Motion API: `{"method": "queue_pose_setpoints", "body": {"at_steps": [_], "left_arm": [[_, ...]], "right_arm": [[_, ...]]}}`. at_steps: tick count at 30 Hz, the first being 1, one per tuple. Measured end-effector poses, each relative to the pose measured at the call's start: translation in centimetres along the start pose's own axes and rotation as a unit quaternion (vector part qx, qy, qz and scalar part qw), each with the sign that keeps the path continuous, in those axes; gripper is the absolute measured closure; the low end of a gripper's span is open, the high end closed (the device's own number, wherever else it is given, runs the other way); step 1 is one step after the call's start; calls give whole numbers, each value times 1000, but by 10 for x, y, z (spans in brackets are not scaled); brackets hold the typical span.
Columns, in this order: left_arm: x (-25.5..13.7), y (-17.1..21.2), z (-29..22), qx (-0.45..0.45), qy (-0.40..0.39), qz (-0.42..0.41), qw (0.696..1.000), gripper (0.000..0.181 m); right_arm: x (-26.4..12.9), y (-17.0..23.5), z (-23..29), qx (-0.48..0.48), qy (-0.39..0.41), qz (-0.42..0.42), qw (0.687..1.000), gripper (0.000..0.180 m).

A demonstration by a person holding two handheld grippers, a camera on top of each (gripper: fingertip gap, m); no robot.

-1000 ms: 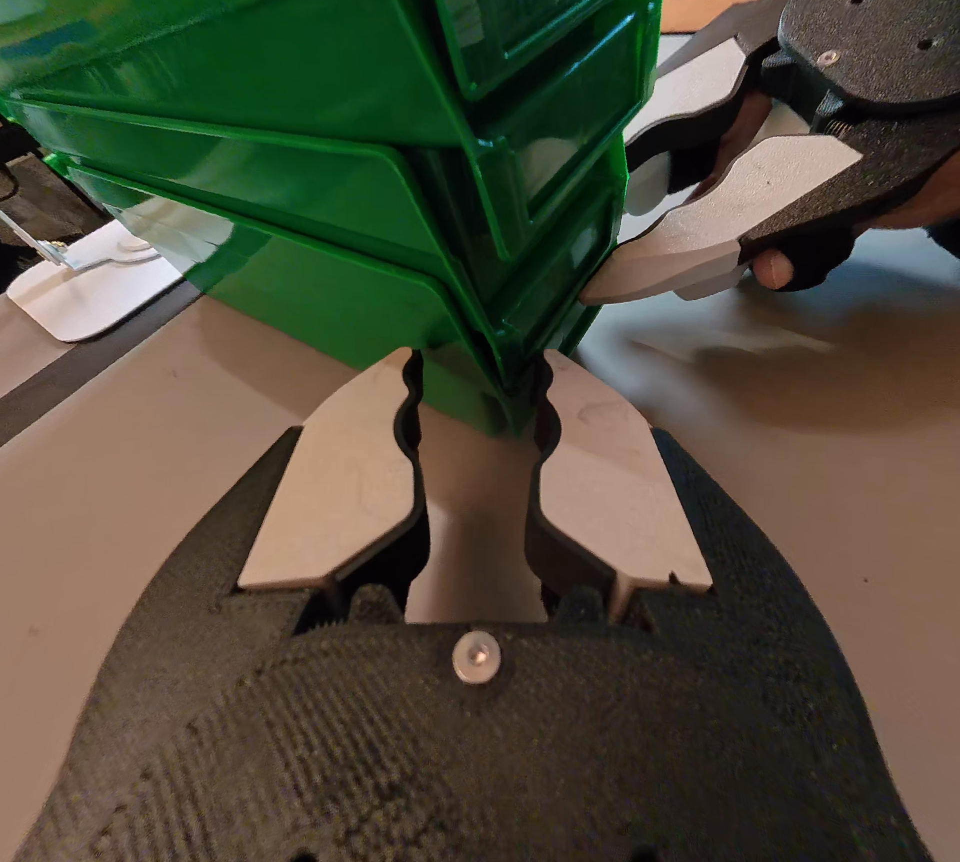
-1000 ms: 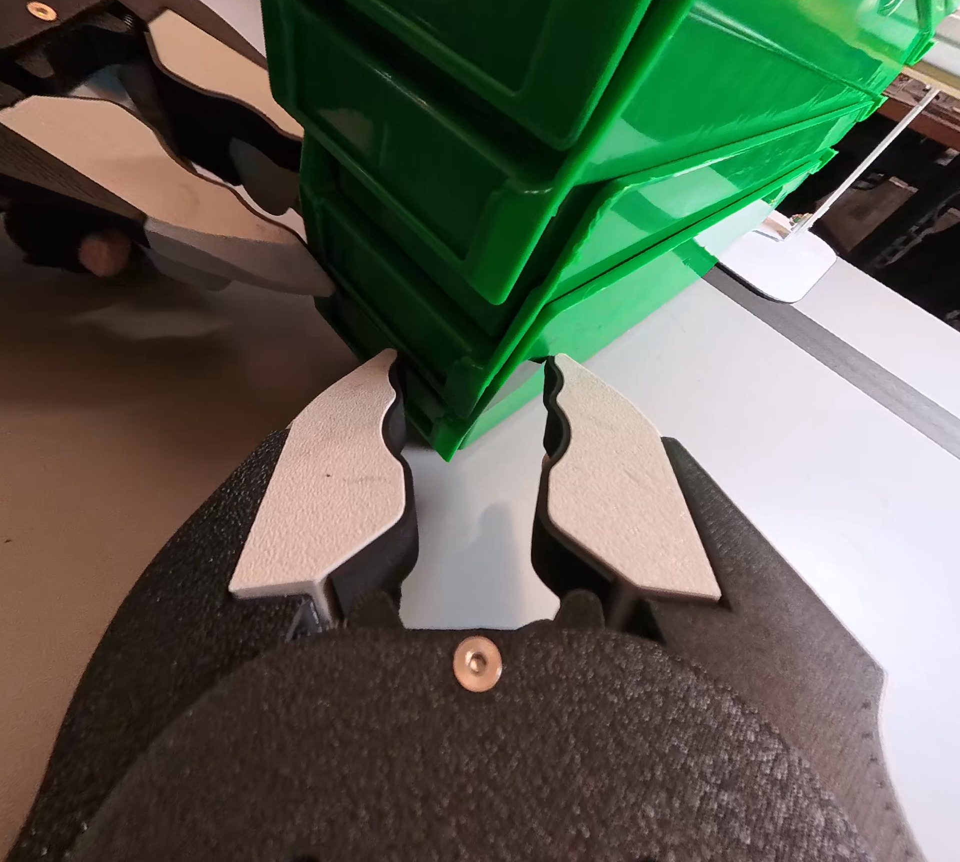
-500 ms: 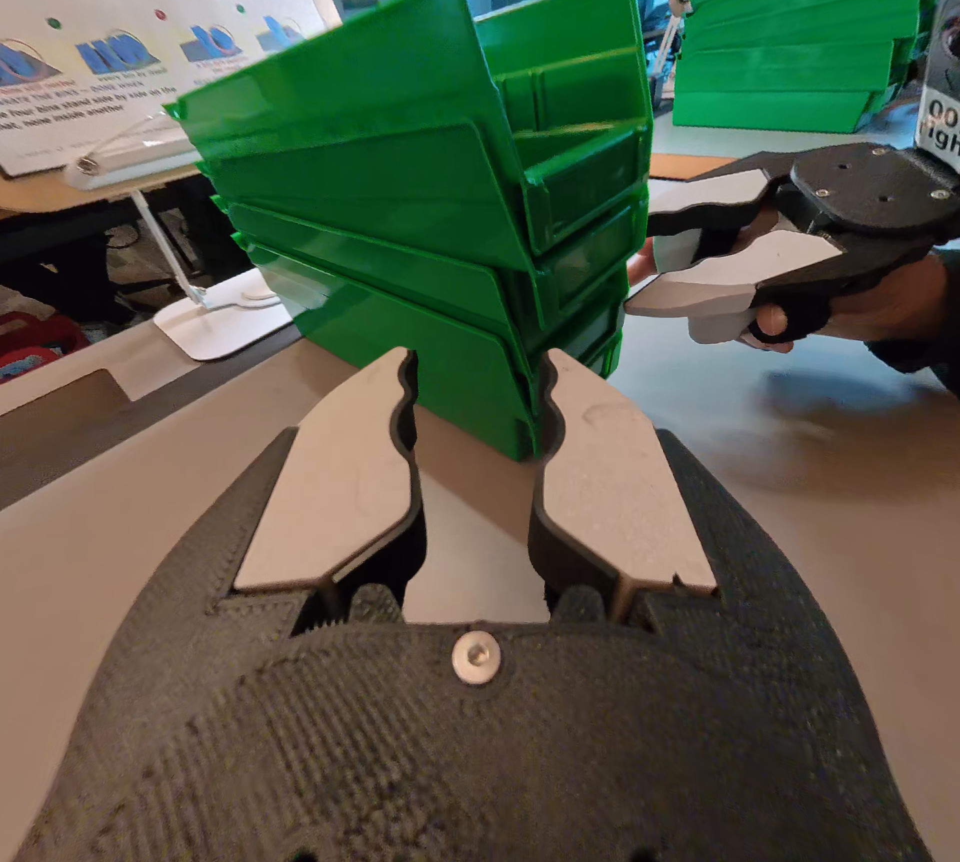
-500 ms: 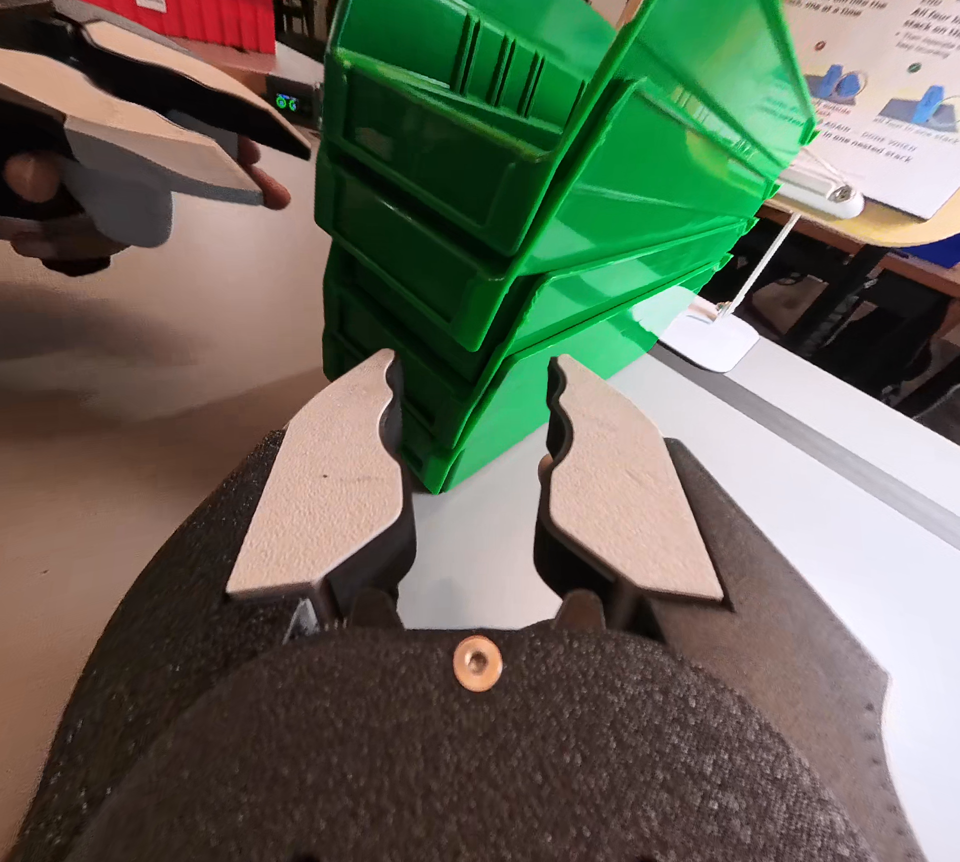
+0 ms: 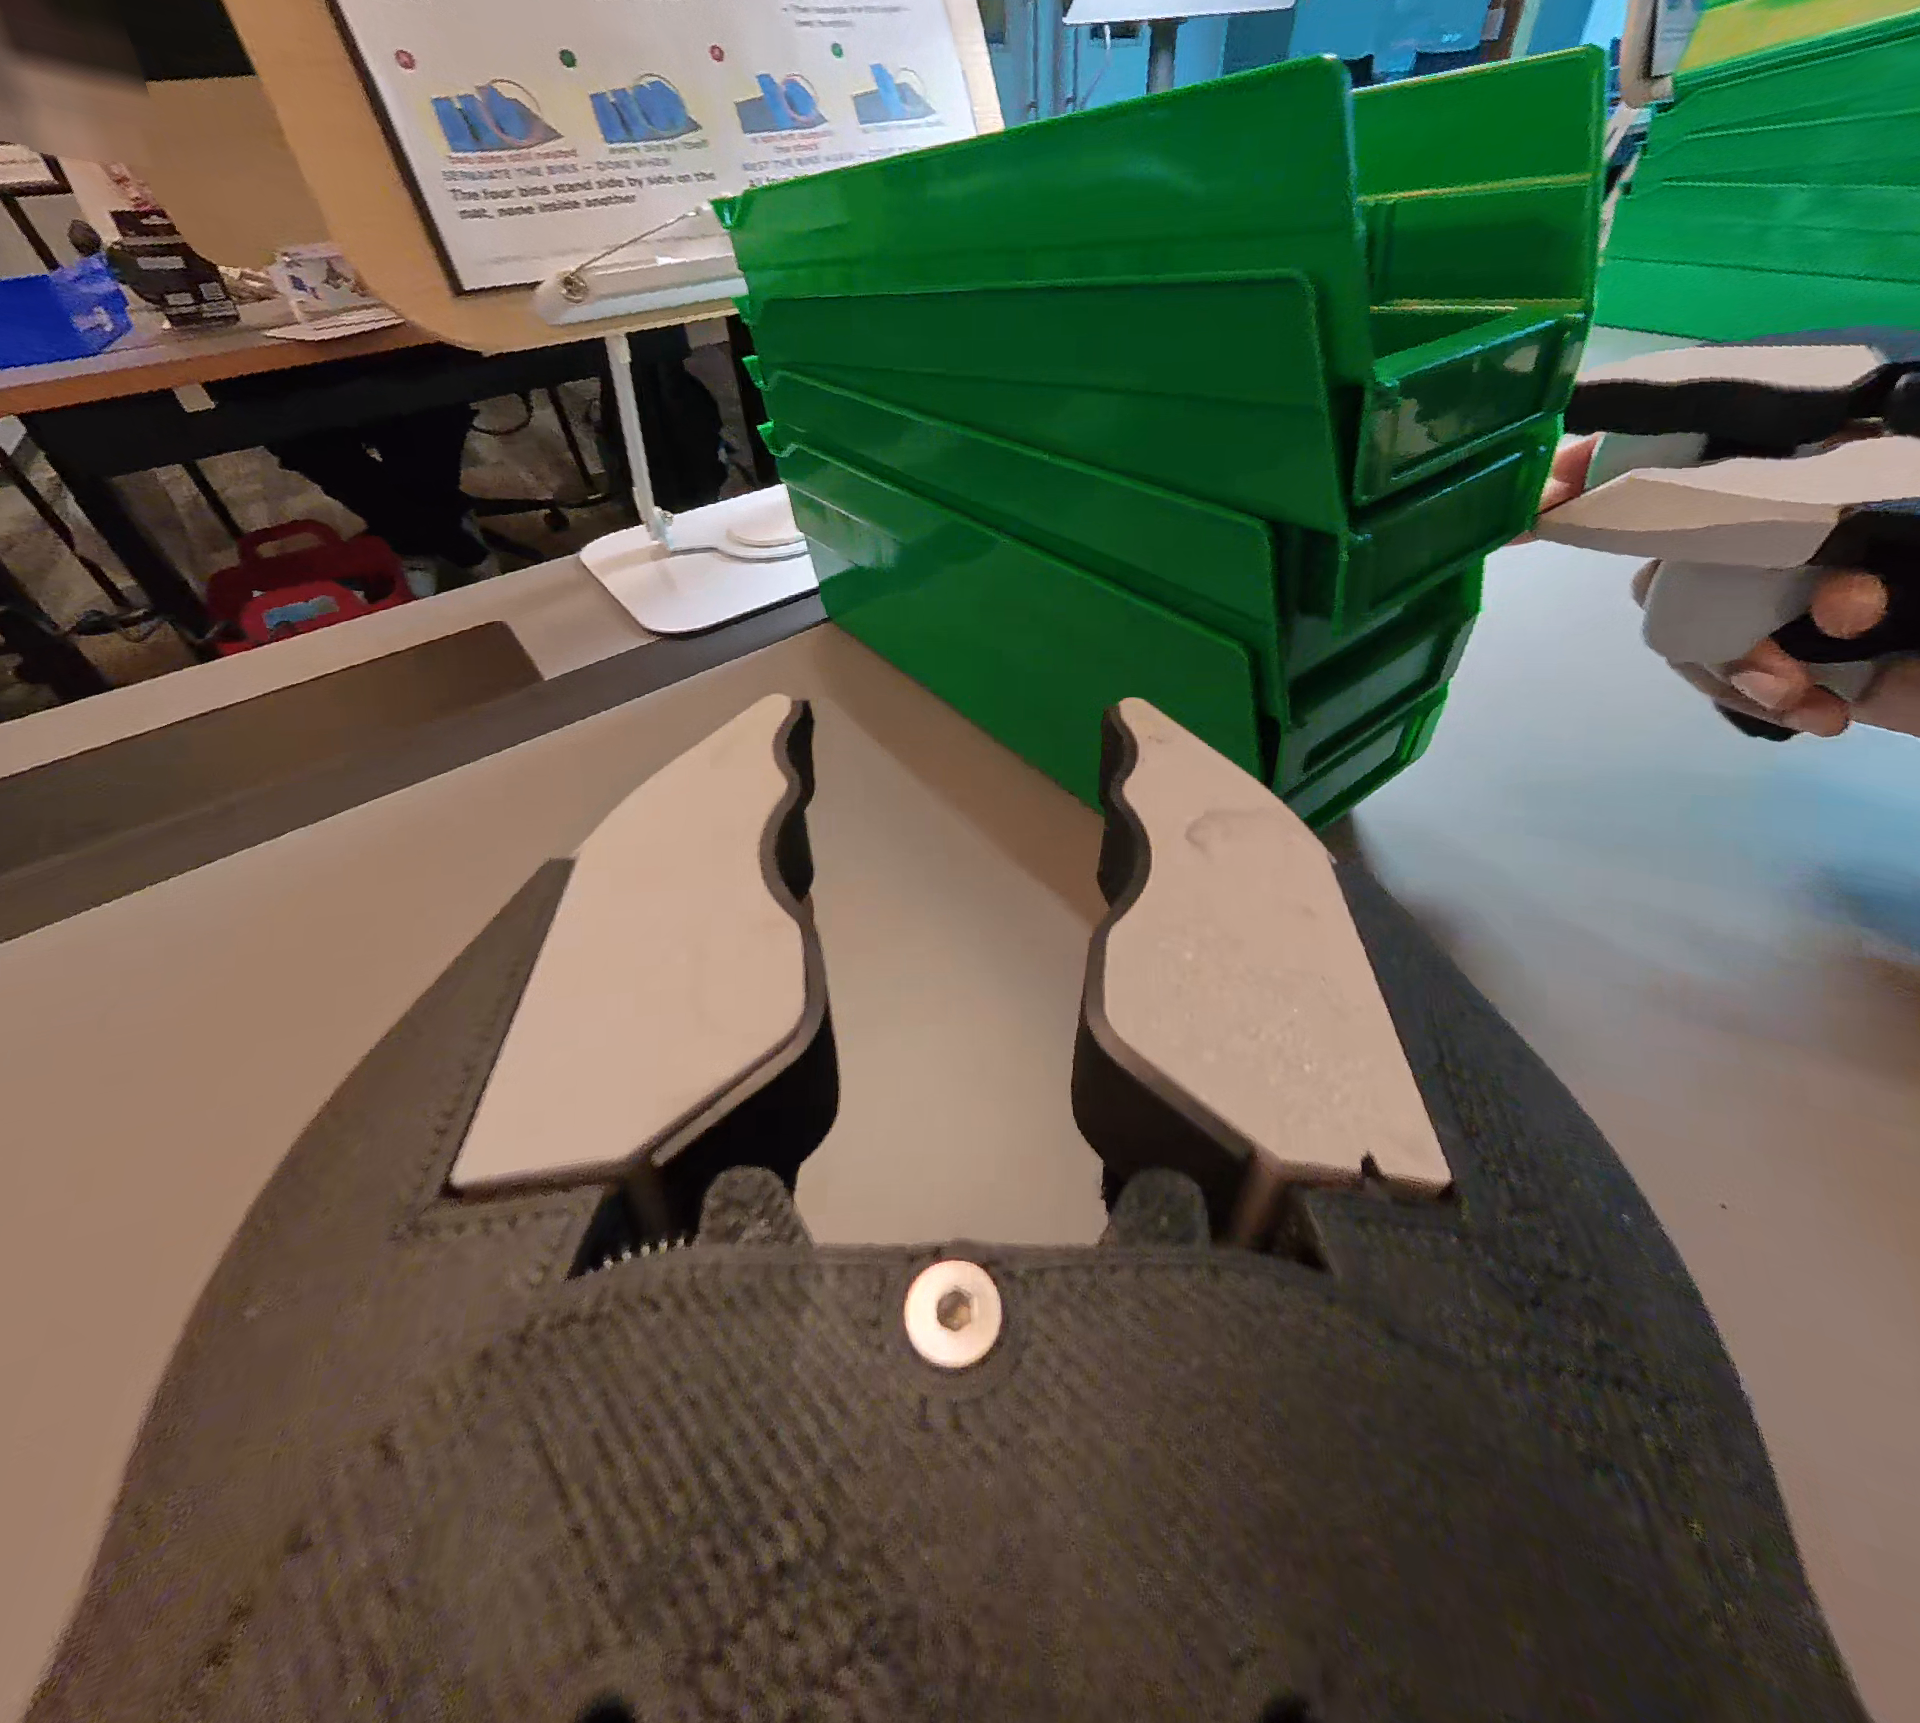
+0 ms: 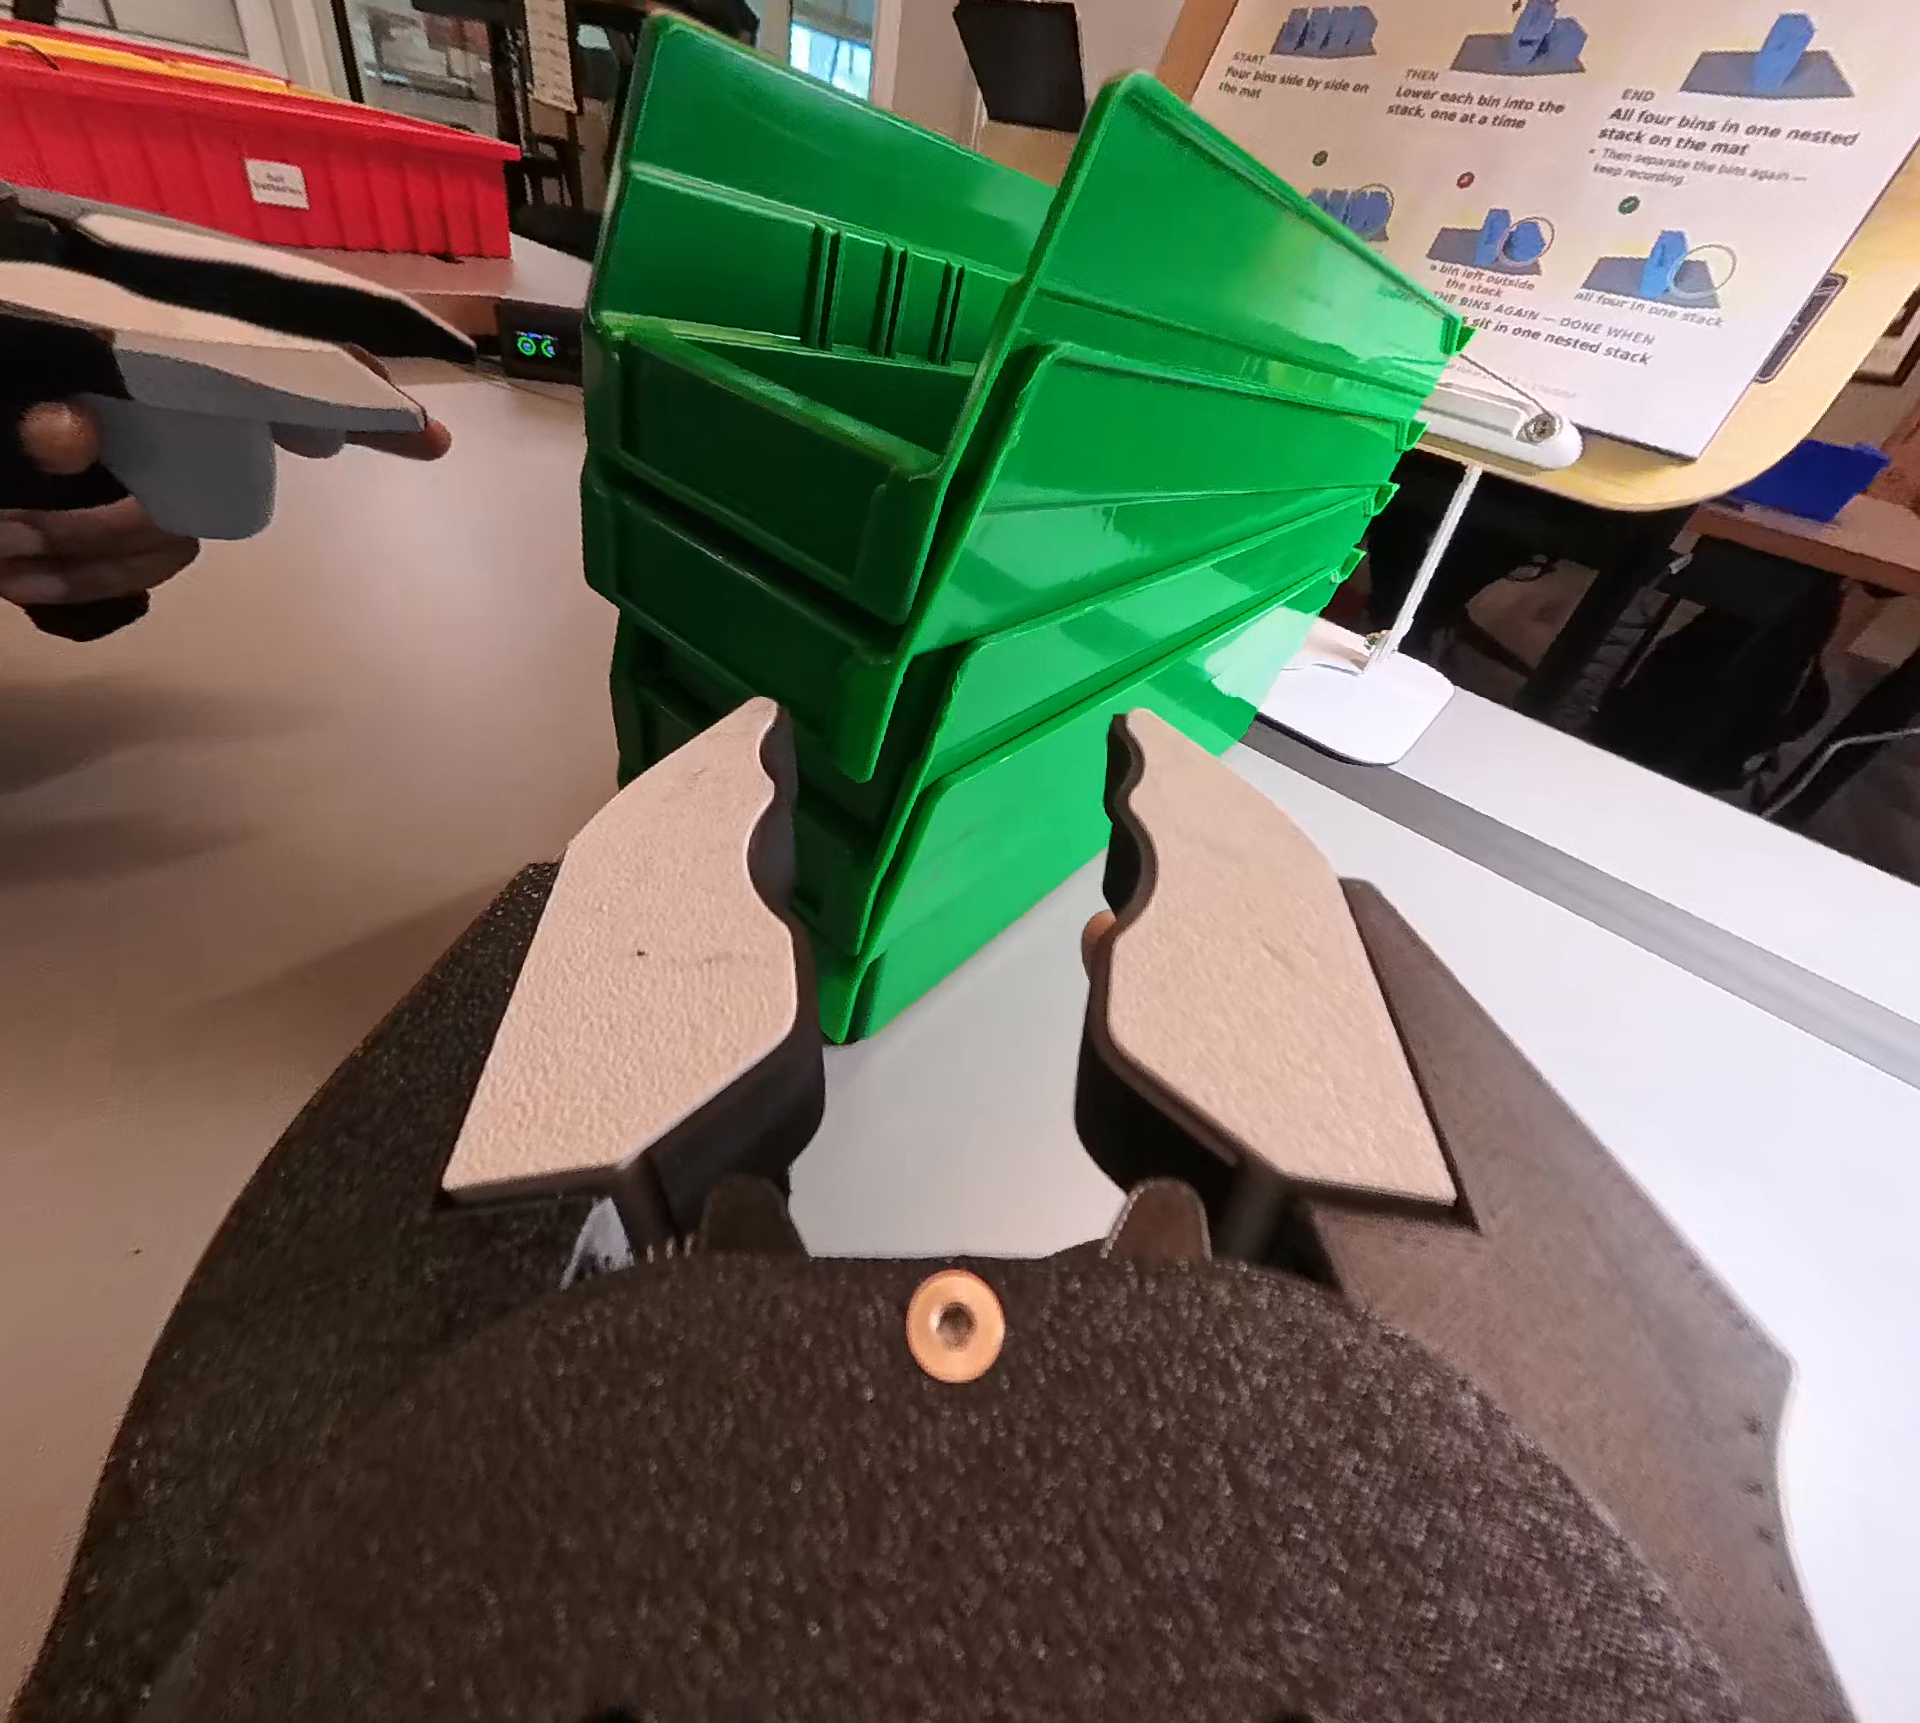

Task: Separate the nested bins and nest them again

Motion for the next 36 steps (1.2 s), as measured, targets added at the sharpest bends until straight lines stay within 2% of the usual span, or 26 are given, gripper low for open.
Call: {"method": "queue_pose_setpoints", "body": {"at_steps": [8, 15, 21, 24, 28, 32, 36], "left_arm": [[4, 10, 8, -2, -20, 19, 1000, 128], [9, 17, 7, 8, -23, 34, 999, 128], [9, 16, 6, 9, -22, 33, 999, 128], [9, 17, 5, 12, -18, 37, 999, 129], [11, 19, 2, 21, -14, 45, 999, 129], [10, 18, 0, 26, -11, 45, 999, 129], [10, 17, -1, 23, -4, 45, 999, 130]], "right_arm": [[-18, -34, 9, -3, 25, 15, 1000, 121], [-26, -63, 34, -62, 17, 17, 998, 120], [-15, -88, 49, -143, 2, 47, 989, 124], [-5, -100, 56, -260, -28, 98, 960, 128], [16, -109, 56, -408, -49, 210, 887, 131], [42, -104, 52, -460, -88, 315, 825, 131], [61, -101, 45, -464, -112, 384, 791, 140]]}}
Point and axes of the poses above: each gripper's, where its closed fingertips meet, x out along the fingers, y out of its underside, z = x × y across the jaws, the point moved 9 cm from there along -x, back along the fingers, and after that the axes turned 7 degrees about z, right-handed, at the moved point
